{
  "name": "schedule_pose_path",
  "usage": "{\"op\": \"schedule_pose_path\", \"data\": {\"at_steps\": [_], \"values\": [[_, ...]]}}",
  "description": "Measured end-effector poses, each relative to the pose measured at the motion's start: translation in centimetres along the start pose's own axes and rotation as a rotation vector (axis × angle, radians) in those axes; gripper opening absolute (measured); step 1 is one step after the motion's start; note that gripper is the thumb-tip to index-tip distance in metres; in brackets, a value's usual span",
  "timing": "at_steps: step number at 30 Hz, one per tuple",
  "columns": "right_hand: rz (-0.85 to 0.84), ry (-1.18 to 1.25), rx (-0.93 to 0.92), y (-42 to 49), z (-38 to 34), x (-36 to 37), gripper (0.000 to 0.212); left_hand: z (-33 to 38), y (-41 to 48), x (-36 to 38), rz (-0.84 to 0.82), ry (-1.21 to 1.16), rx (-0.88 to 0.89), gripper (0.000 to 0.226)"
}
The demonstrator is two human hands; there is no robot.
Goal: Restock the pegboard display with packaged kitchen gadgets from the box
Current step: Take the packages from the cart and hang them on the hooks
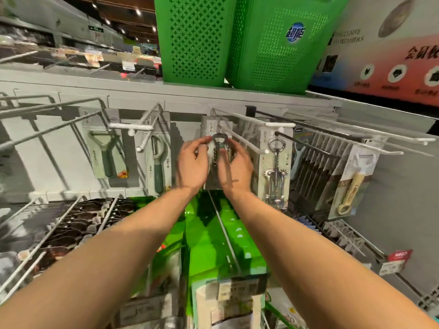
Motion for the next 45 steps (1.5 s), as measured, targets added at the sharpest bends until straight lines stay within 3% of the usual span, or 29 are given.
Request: {"op": "schedule_pose_path", "data": {"at_steps": [4, 11, 16, 18, 21, 24, 36, 45], "values": [[-0.061, 0.048, 0.023, 2.1, 0.4, 1.2, 0.034, -1.4, 1.8, 0.8, -0.081, 0.004, -0.03, 0.046], [-0.097, -0.09, -0.011, 2.1, -1.1, 1.2, 0.031, -1.0, 1.9, 0.8, -0.108, 0.01, -0.064, 0.04], [-0.044, -0.076, -0.014, -1.4, -1.8, -1.2, 0.031, -0.4, -0.6, 0.4, -0.097, -0.138, -0.144, 0.048], [-0.022, -0.062, -0.071, -3.4, -2.4, -2.4, 0.035, 0.6, -2.3, 1.1, -0.126, -0.139, -0.147, 0.036], [0.061, 0.048, 0.005, -6.8, -1.1, -5.6, 0.031, 1.5, -5.6, 3.1, -0.179, -0.174, -0.169, 0.019], [0.147, 0.023, 0.049, -10.3, 0.9, -9.1, 0.025, 1.5, -8.5, 5.7, -0.22, -0.187, -0.217, 0.024], [0.457, -0.037, 0.287, -23.3, 13.2, -30.0, 0.02, 9.3, -22.5, 28.2, -0.587, -0.298, -0.265, 0.009], [0.597, -0.054, 0.62, -35.8, 30.2, -46.6, 0.024, 12.8, -38.4, 50.8, -0.968, -0.291, -0.32, 0.017]]}}
Point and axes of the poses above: each hand's wrist, its own y-axis towards the middle knuckle, its own x-axis out of the palm, z = x × y, the point moved 10 cm from there along y, towards the middle knuckle, and after that the axes turned 9 degrees about -z, right-handed, at the moved point
